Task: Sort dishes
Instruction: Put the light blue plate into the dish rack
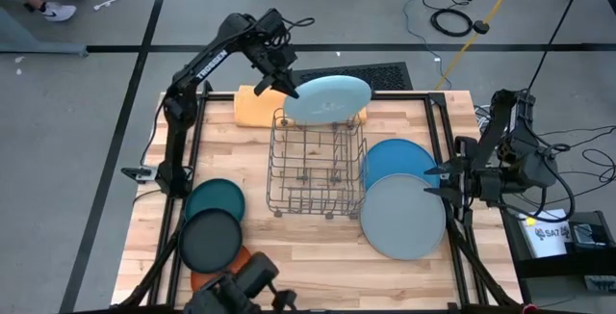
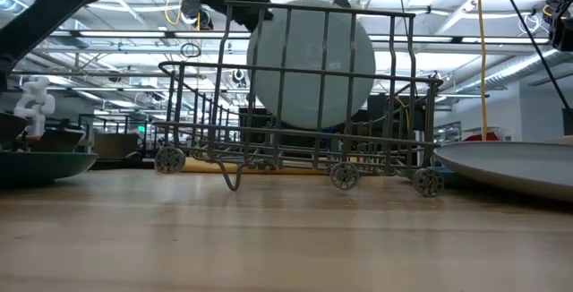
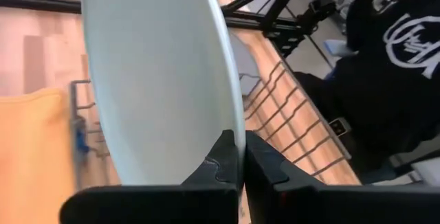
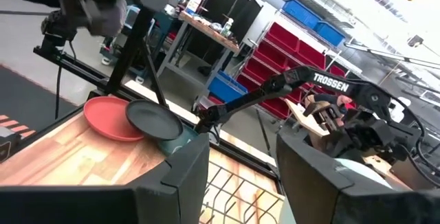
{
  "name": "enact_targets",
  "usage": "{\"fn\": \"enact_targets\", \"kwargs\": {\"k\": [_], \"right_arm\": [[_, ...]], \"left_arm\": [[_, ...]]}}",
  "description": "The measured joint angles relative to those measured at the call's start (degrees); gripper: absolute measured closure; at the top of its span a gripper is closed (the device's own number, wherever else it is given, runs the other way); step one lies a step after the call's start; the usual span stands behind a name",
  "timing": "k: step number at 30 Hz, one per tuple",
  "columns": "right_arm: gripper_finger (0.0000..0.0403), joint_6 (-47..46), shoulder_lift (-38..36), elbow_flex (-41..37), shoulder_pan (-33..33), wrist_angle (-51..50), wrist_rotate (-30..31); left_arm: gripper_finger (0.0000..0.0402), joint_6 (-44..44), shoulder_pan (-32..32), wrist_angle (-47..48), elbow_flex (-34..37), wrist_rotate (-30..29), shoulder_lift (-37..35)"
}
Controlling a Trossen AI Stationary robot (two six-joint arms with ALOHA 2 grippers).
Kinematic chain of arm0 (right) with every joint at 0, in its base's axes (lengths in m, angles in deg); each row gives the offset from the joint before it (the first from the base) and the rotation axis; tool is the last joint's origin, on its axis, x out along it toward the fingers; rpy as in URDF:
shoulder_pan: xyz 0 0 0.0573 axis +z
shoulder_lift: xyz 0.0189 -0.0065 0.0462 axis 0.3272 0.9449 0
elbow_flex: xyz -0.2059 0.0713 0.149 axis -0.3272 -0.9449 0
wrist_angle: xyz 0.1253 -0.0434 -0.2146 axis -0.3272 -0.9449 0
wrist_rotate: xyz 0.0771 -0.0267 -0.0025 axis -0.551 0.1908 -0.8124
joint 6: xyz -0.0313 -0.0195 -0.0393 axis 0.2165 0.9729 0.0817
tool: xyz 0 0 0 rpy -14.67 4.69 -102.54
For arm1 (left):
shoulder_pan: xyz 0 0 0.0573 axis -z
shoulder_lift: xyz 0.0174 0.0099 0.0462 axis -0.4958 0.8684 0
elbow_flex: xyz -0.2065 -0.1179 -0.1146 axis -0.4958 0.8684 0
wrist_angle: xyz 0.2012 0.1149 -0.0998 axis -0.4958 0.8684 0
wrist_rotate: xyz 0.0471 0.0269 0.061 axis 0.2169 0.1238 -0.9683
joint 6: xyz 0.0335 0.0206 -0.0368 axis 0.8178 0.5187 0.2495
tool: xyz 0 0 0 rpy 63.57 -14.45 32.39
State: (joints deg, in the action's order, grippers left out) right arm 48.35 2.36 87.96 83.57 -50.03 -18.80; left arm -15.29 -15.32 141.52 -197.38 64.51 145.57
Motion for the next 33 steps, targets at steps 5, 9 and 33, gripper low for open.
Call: {"fn": "enact_targets", "kwargs": {"k": [5,9,33], "right_arm": [[0.0238,-0.6,0.02,0.0,0.0,0.0,-0.01],[0.0238,-0.83,0.02,0.0,0.0,0.02,-0.01],[0.0238,-0.45,0.29,0.0,0.0,2.71,-0.18]], "left_arm": [[0.0401,2.27,-2.56,0.13,0.0,-0.58,0.8],[0.0401,4.23,-4.08,0.24,0.0,-0.61,0.72],[0.0401,4.49,-3.84,-0.17,-0.17,-3.89,7.34]]}}
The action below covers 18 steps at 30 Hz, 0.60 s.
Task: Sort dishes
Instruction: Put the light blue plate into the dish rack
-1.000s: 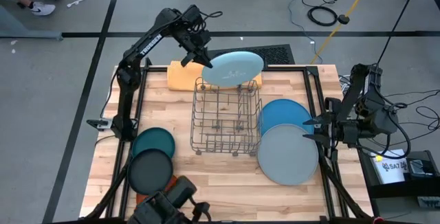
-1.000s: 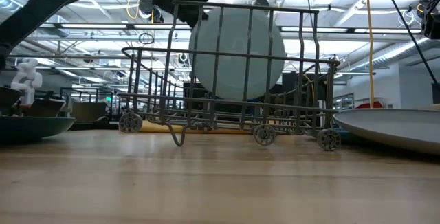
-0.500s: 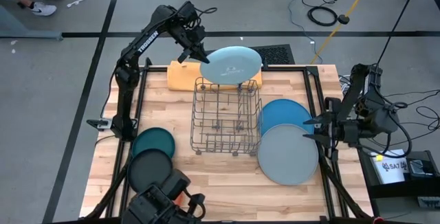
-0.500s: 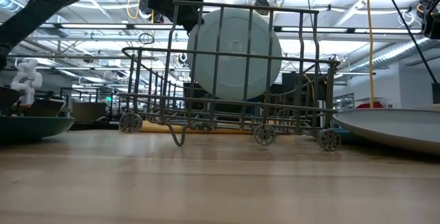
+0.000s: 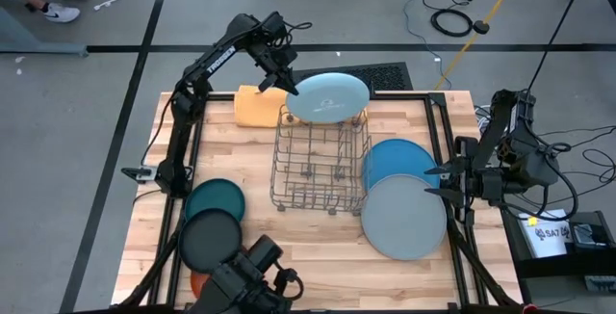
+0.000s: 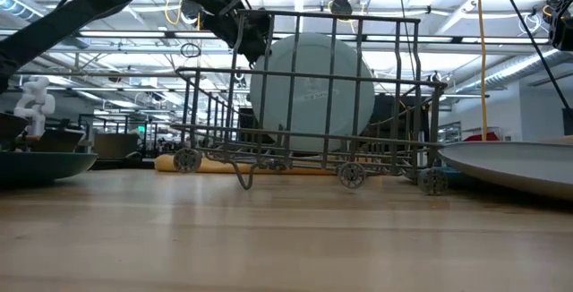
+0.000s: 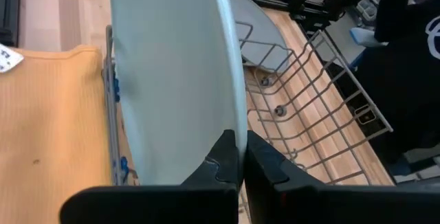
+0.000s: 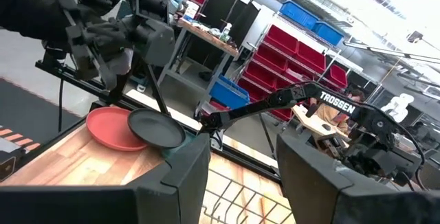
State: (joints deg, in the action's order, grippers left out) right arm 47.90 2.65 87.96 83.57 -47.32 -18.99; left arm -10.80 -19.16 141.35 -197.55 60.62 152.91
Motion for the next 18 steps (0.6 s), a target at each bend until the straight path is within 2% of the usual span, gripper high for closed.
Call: {"fn": "enact_targets", "kwargs": {"k": [5,13,18], "right_arm": [[0.0238,-0.11,0.48,0.0,-0.02,0.01,0.01],[0.0238,-0.8,0.63,0.0,-0.02,-0.02,0.0],[0.0238,-1.05,0.74,0.0,-0.02,-0.02,-0.02]], "left_arm": [[0.0399,-0.08,0.1,0.1,-0.07,-0.09,0.46],[0.0343,-0.92,0.72,-0.07,0.17,-3.22,0.74],[0.0331,-0.93,1.56,0.04,0.17,-4.26,0.68]]}}
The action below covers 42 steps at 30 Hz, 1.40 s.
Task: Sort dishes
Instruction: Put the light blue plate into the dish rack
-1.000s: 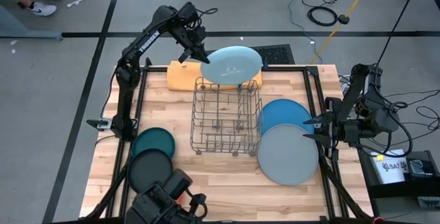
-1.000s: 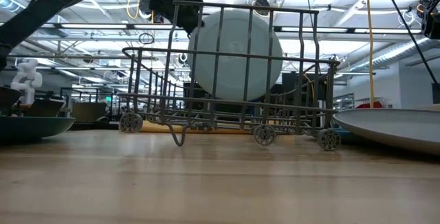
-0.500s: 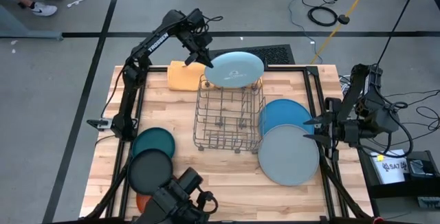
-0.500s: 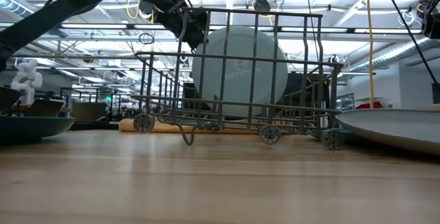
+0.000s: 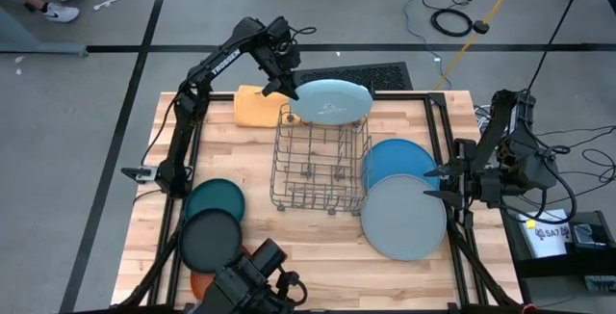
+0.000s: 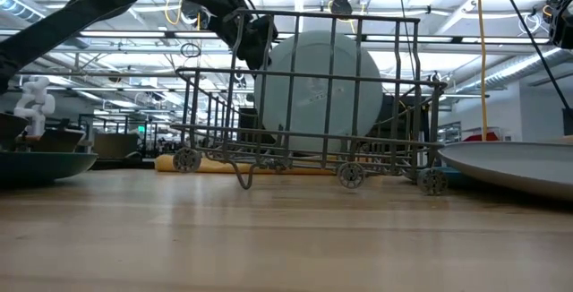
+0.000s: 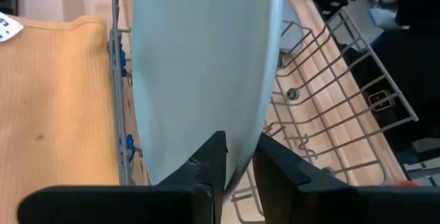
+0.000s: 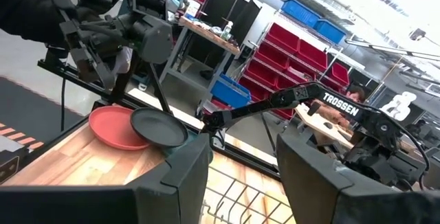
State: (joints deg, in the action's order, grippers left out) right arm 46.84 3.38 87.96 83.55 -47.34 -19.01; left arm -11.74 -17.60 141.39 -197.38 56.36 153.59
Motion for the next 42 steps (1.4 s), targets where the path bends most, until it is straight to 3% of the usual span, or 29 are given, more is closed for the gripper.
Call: {"fn": "enact_targets", "kwargs": {"k": [23,36,42], "right_arm": [[0.0238,-2.97,0.19,0.0,-2.64,-0.04,0.03],[0.0238,-3.41,1.07,0.0,-3.74,-0.02,-0.26],[0.0238,-3.41,1.12,0.0,-3.74,0.02,-0.26]], "left_arm": [[0.0328,-2.58,0.18,-2.63,-0.4,-0.91,-3.96],[0.0328,-10.32,0.1,-8.63,-0.42,-6.89,-4.07],[0.0328,-13.42,0.1,-8.38,-0.42,-14.88,-4.07]]}}
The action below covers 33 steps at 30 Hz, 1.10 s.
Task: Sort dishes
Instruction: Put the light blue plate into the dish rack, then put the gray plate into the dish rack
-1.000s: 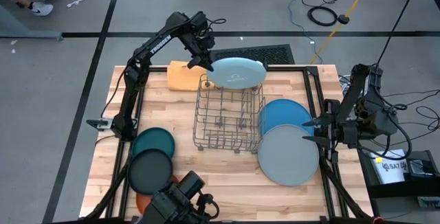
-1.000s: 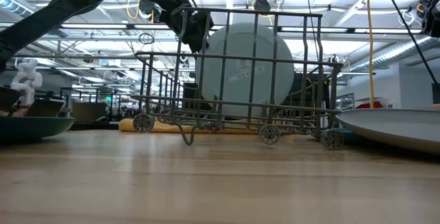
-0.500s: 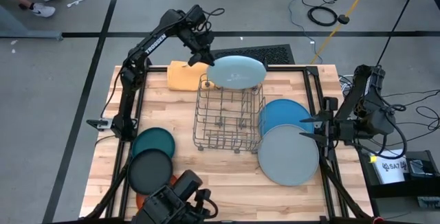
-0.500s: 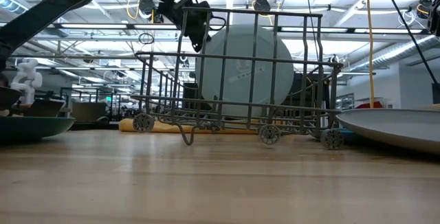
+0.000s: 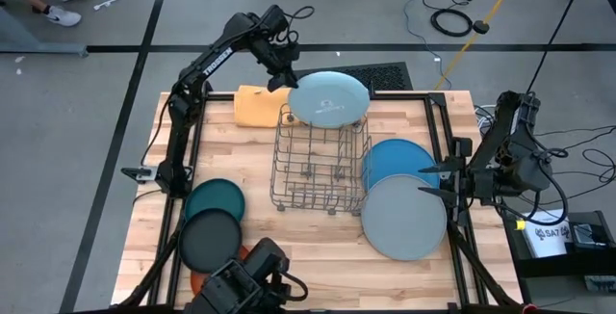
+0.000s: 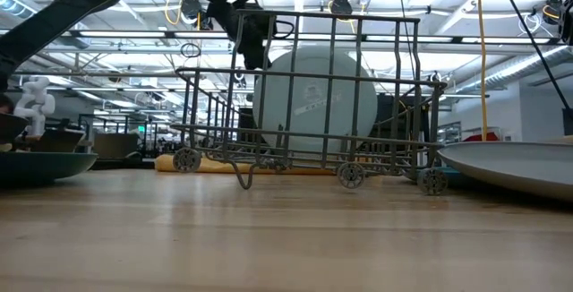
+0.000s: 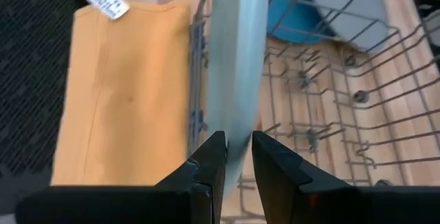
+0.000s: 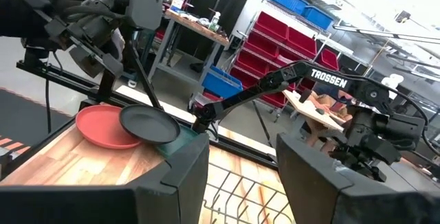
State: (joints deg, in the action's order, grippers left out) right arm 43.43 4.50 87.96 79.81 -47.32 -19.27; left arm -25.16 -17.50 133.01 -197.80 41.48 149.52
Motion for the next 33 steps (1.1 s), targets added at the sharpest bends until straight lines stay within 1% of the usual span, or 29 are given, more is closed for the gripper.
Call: {"fn": "enact_targets", "kwargs": {"k": [11,18,28,31,33], "right_arm": [[0.0238,0.0,0.09,0.0,0.0,0.36,0.0],[0.0238,0.02,0.14,0.0,0.0,0.36,0.0],[0.0238,0.02,0.15,0.0,0.0,0.4,0.0],[0.0238,0.05,0.17,0.0,0.0,0.39,0.0],[0.0238,0.32,0.17,0.0,0.0,0.4,0.01]], "left_arm": [[0.0328,-1.21,0.13,0.01,0.0,0.04,-0.07],[0.0328,-1.08,0.11,-0.01,0.0,0.17,-2.15],[0.0328,-1.28,0.07,-0.47,0.0,-0.25,-8.15],[0.0328,-5.01,1.13,-4.0,0.0,-0.3,-11.06],[0.0328,-6.95,3.19,-6.56,0.0,0.31,-12.6]]}}
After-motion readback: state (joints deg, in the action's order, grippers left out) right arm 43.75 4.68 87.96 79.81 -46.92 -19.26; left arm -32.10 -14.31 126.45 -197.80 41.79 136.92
